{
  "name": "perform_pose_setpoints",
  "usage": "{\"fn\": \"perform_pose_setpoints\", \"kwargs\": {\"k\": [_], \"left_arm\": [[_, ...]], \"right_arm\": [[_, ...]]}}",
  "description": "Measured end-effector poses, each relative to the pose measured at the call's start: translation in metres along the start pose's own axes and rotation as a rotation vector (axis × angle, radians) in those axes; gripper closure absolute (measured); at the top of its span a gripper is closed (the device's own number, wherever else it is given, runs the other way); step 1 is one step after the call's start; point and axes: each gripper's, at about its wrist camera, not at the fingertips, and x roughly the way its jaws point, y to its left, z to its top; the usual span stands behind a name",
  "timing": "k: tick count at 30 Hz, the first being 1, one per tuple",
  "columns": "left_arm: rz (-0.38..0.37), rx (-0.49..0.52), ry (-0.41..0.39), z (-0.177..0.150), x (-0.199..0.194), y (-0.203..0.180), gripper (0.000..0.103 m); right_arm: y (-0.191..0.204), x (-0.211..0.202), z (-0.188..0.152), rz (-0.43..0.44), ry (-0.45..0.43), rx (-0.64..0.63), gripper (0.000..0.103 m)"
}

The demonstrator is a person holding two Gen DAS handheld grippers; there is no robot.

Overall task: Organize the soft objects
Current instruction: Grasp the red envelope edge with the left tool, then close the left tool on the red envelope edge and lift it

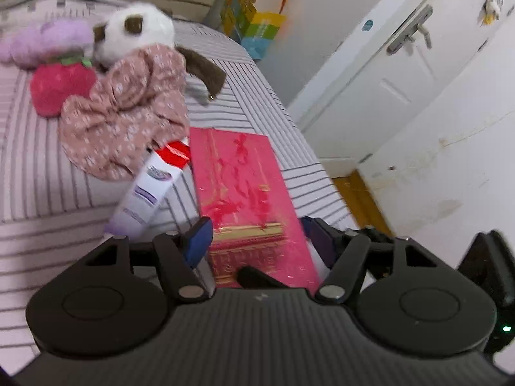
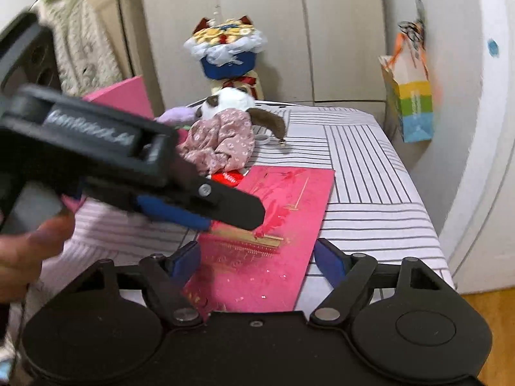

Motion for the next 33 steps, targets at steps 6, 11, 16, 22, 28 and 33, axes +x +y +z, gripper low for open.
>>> {"fn": "perform_pose_setpoints", "kwargs": {"k": [6,11,16,22,28,33], "left_arm": [[0.062,0.089,0.039,-0.001,-0.001,-0.008,0.036],[0.014,-0.014,0.059,0.004,0.001,-0.005,0.033],[-0.002,-0.077,0.044,0.002,-0.002,0.0,0.04],[0.004,-0.026,-0.001,-0.002,-0.014,-0.011,0.045],[-0.04,0.016,-0.03,-0.001,-0.026,-0.02,0.045],[-0.052,0.009,-0.035,0.0,-0.026,-0.019,0.045]], "right_arm": [[-0.02,-0.009,0.001,0.146,0.027,-0.002,0.017],[-0.014,-0.008,-0.002,0.152,0.02,-0.029,0.017],[0.001,-0.007,-0.008,0.115,-0.008,-0.063,0.003],[0.004,-0.003,-0.002,0.084,0.005,0.01,0.0],[0.001,0.0,0.002,0.055,0.012,0.076,0.0],[-0.003,0.001,0.004,0.059,0.017,0.111,0.0]]}}
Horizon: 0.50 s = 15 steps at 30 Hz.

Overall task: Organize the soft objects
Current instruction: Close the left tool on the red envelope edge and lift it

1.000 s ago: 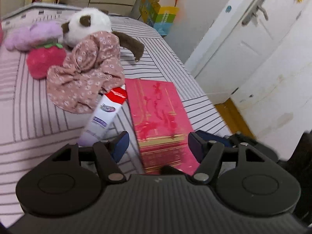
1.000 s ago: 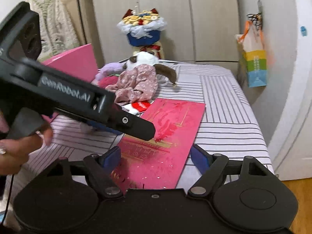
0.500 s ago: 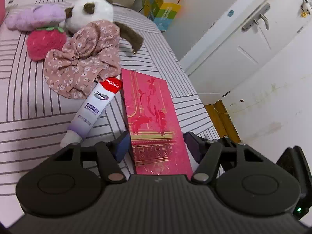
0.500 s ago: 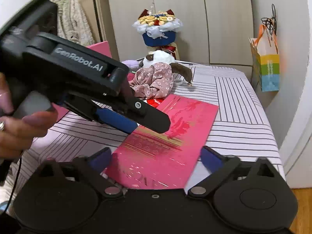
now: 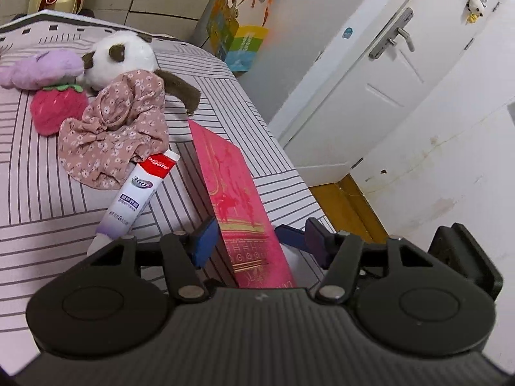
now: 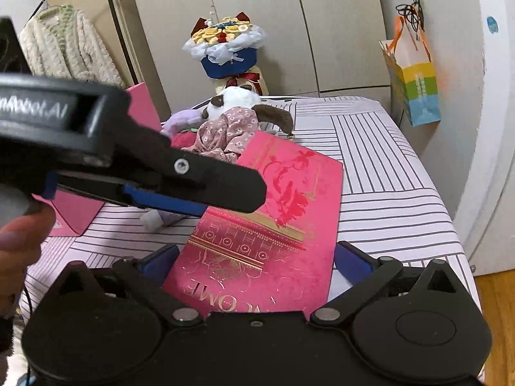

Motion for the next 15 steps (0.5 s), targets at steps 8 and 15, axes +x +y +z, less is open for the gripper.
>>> {"fn": "perform_pose_setpoints", "kwargs": {"k": [8,15], "left_arm": [[0.021,-0.078,0.051,-0.009,0.027,0.016,0.061],[0.043,-0.124,0.038,-0.017,0.027,0.015,0.083]], "right_arm": [[-0.002,-0.002,-0.004,-0.002,-0.017,-0.02,0.006],[0.004,-0.002,-0.003,-0.031,-0.003,-0.057,0.009]]}}
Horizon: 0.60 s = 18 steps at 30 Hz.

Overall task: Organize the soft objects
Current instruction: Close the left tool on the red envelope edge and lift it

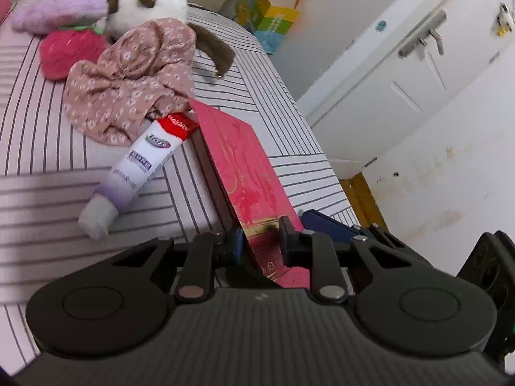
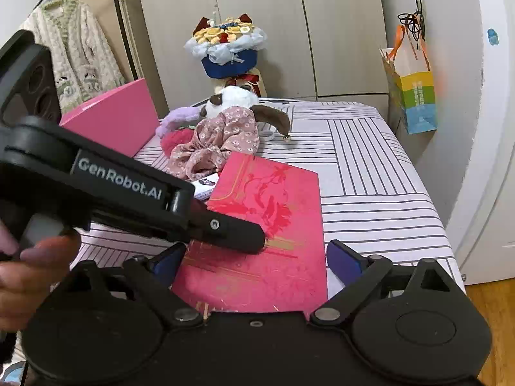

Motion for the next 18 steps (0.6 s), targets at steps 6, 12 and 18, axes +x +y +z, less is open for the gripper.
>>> {"fn": "perform_pose_setpoints", "kwargs": {"k": [6,12,18], "left_arm": [[-0.006,-0.01,-0.02,-0.002,-0.011,-0.005,0.093],[0.012,0.006,-0.031,-0.005,-0.021,-0.014,0.094],[0.015,-0.026,-0.011,-0.006,-0.02,-0.009,0.094]], "right_arm": [[0.005,-0.01,0.006,0.043,0.017,0.003,0.03],[0.019,-0.015,0.006,0.014,0.019,-0.03,0.043],[0.042,-0.02,-0.001,-0.07,0.004,-0.143,0.056]]}}
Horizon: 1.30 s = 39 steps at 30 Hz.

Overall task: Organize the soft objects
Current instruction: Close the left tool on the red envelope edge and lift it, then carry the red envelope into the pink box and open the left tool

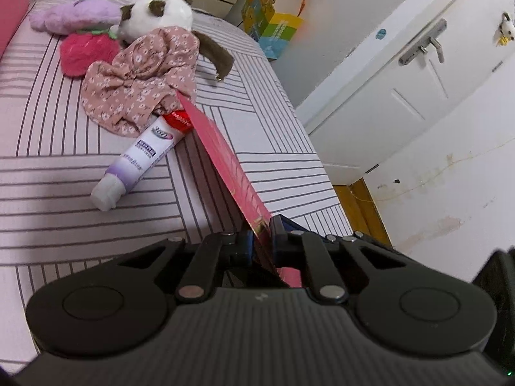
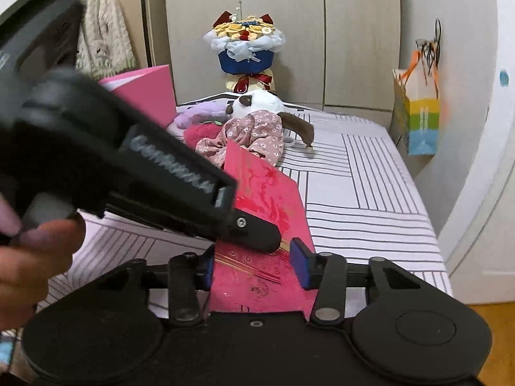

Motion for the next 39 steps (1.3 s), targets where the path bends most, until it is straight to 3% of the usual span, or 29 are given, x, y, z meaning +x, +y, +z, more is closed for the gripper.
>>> {"fn": "perform_pose_setpoints", "kwargs": {"k": [4,15,27,39], "left_arm": [[0.001,-0.007,-0.023,-0.001,-0.003,-0.002,0.095],[0.005,0.016,-0.068,-0.005,-0.039,-0.015,0.095],[0.033,0.016,-0.162,-0.016,-0.108,-0.025,0.095],[0.093,-0.021,-0.298,-0.012,-0.192,-0.002,0.095]], "right_arm": [[0.008,-0.005,0.001,-0.033,-0.021,-0.018,0.063],[0.015,-0.028,0.016,-0.004,-0.046,-0.025,0.064],[0.054,-0.065,0.037,0.045,-0.105,-0.127,0.064],[0.114,-0.08,0.076,0.154,-0.187,-0.224,0.064]]}}
